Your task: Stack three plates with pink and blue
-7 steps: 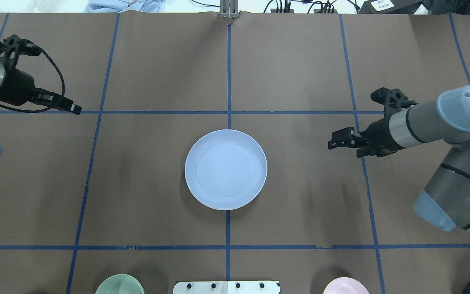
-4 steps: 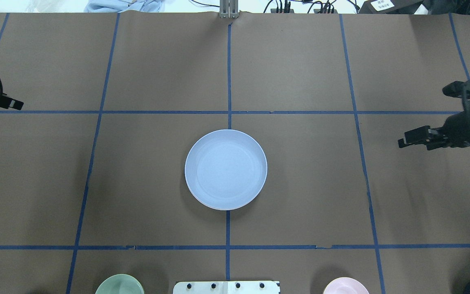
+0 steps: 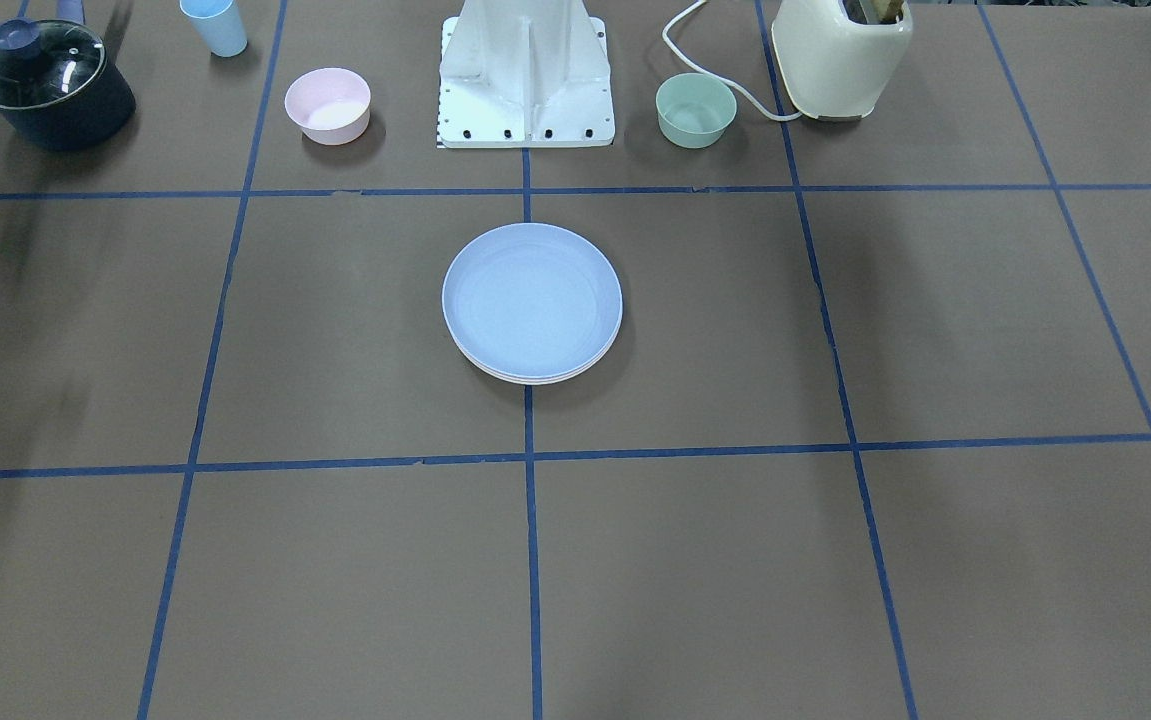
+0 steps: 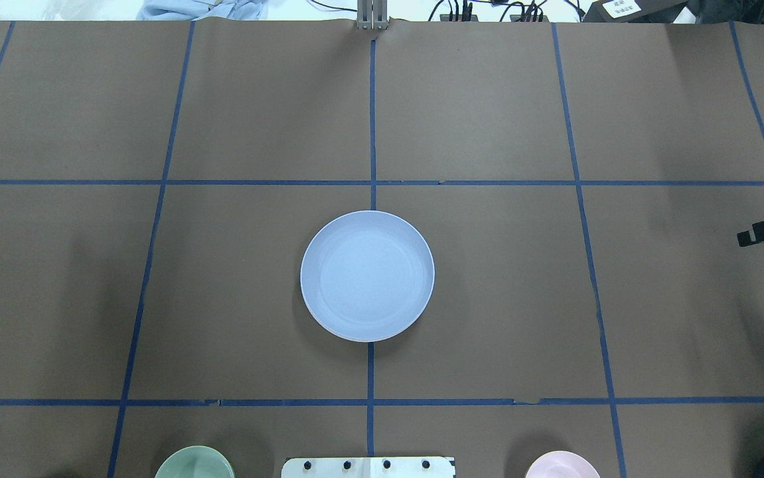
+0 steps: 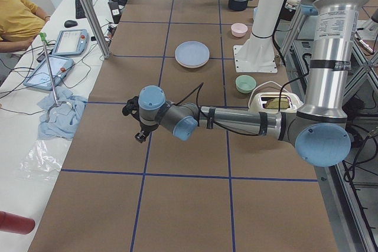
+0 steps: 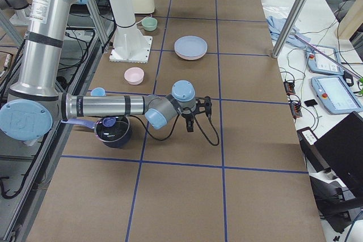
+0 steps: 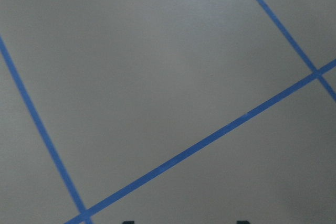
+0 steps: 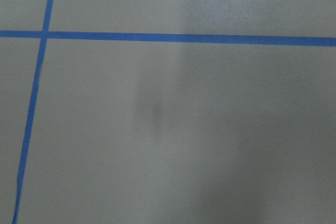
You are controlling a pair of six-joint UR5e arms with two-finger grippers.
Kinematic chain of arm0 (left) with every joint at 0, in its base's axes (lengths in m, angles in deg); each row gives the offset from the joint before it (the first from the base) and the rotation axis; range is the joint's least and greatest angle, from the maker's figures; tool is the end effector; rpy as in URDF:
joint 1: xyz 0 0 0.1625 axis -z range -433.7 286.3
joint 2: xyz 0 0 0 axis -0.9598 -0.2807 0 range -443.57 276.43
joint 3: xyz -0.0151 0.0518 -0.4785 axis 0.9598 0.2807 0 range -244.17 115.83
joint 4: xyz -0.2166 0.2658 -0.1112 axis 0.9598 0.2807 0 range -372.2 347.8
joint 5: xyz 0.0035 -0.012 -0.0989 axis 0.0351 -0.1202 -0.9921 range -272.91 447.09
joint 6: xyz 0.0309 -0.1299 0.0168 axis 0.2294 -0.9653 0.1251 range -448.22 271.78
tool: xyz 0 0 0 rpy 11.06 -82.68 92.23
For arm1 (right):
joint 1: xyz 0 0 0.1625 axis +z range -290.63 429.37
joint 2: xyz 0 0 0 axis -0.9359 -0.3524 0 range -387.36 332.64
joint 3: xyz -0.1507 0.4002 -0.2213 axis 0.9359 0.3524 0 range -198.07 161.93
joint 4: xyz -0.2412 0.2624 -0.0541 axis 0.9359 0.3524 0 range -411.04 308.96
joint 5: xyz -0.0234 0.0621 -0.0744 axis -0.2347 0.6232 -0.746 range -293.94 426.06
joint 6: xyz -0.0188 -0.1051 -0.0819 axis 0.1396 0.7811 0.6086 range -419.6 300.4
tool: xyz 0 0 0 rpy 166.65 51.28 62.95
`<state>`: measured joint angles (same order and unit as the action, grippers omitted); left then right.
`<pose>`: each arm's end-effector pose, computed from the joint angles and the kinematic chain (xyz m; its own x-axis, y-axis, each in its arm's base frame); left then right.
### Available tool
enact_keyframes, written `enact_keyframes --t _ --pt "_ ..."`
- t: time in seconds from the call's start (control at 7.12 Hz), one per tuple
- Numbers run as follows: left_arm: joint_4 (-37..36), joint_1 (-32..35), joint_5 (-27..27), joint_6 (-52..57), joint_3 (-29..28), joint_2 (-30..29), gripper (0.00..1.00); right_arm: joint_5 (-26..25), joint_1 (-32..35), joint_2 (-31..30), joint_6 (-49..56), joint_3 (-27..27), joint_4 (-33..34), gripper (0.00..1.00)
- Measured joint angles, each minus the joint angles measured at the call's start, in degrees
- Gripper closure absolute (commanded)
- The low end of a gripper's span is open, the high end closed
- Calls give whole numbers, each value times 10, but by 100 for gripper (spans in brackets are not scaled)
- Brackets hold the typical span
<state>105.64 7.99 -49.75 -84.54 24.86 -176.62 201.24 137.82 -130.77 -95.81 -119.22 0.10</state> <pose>0.0365 -0.4926 0.6612 0.6150 0.5131 -0.5988 -0.1650 0.8263 0.5386 -0.0969 -0.3484 0.6607 0.5778 -0.0850 0.8118 -0.0577 0.9878 0.1445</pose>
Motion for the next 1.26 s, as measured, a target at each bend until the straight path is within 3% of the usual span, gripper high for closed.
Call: enact_keyframes --t 0.28,0.84,1.26 --pt "-6 17 0 26 -16 -2 29 7 18 -2 33 13 10 0" --pt "-7 24 1 31 -24 -1 29 11 107 38 246 10 211 0" --pt "-9 38 1 32 -35 -2 28 -12 141 49 349 13 300 0"
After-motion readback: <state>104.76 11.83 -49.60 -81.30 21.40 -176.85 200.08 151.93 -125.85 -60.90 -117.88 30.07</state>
